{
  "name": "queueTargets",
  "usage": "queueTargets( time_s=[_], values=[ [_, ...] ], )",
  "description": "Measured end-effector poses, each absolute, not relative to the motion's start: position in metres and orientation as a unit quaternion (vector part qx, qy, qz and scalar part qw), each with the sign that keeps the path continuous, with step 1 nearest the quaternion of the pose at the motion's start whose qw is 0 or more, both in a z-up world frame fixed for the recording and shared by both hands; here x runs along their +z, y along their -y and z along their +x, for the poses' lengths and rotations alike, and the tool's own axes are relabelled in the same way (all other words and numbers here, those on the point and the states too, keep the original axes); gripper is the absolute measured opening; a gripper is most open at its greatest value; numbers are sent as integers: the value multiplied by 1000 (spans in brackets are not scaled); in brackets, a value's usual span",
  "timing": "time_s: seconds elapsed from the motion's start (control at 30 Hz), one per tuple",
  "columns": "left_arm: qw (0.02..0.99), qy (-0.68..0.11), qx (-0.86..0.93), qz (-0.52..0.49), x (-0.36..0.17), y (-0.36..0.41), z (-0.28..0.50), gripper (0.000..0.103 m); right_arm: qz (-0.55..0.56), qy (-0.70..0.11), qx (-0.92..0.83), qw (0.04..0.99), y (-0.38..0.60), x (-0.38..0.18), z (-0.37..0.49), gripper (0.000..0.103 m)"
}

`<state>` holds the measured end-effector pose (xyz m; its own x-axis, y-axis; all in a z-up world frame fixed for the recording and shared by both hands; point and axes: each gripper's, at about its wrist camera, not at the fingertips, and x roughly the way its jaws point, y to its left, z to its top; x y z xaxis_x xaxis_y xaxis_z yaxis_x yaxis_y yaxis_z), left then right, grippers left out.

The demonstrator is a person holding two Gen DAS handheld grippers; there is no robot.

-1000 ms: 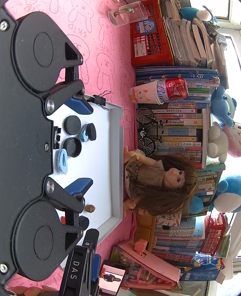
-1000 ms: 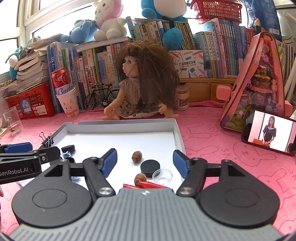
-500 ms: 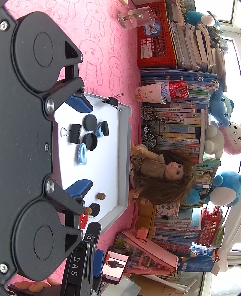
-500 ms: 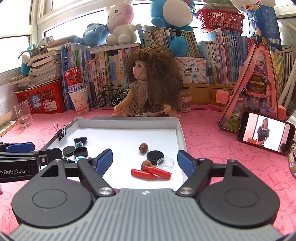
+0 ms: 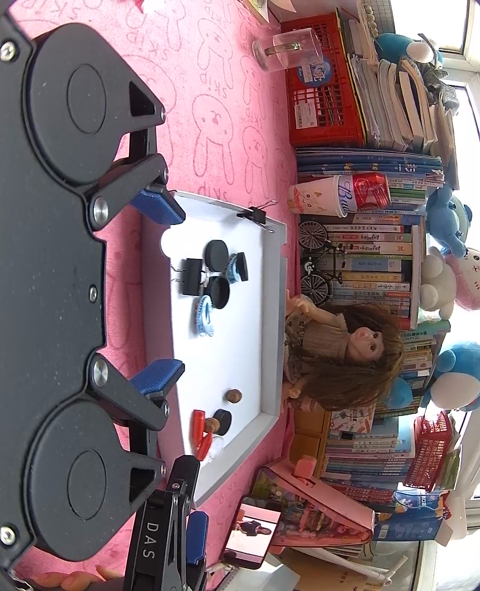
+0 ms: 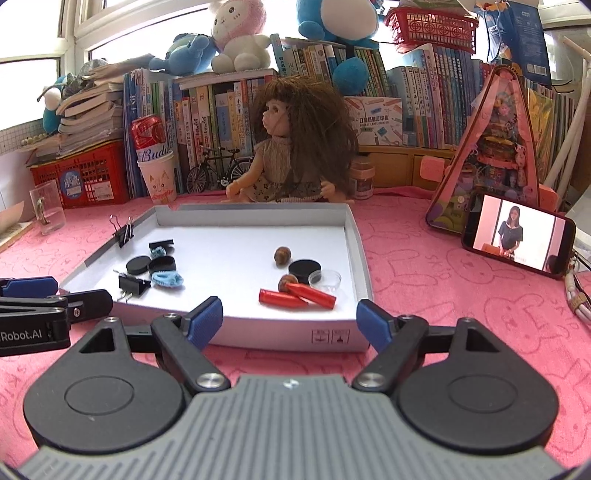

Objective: Organize rigid objects

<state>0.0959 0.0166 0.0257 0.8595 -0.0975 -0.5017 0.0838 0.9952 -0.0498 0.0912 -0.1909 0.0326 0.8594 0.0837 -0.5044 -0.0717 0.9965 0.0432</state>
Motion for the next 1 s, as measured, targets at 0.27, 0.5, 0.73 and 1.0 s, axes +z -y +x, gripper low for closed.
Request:
queueTargets(
  time_s=[0.27, 0.5, 0.73, 1.0],
  values=[
    [961, -273, -35, 11, 10, -11, 91, 79, 14, -290, 27, 957, 194, 15, 91, 88],
    [957, -287, -28, 18, 1, -7, 93, 79, 18, -317, 19, 948, 196, 6, 95, 91],
    [952, -307, -9, 15, -7, -8, 98, 79, 9, -328, 19, 945, 194, 3, 96, 97],
    [952, -306, 1, 12, -10, -8, 101, 88, -5, -338, 19, 941, 190, 2, 99, 103]
  ],
)
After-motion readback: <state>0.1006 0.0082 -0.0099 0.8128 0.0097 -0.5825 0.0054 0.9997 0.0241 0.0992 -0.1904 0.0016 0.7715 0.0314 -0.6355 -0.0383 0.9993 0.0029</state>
